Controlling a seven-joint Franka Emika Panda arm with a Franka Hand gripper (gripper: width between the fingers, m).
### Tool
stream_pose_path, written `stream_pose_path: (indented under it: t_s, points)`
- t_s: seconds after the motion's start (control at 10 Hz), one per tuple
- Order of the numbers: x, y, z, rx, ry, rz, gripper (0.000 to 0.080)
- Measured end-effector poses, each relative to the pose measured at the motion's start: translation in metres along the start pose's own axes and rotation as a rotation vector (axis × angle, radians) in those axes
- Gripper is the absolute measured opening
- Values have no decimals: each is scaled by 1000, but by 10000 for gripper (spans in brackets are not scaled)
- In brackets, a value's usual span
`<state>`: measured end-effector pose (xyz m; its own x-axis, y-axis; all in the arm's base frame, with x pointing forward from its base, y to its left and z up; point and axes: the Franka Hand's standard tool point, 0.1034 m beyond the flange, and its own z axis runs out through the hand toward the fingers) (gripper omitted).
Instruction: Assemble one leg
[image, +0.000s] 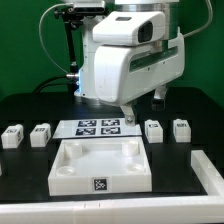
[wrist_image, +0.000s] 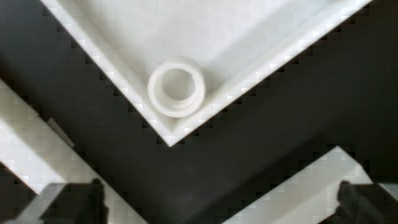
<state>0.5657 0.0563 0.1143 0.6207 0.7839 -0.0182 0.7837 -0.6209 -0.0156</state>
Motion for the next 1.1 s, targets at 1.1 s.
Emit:
stream_pose_path:
  t_s: [1.1]
  points:
    - [-62,-35,20,-4,-2,-137,650]
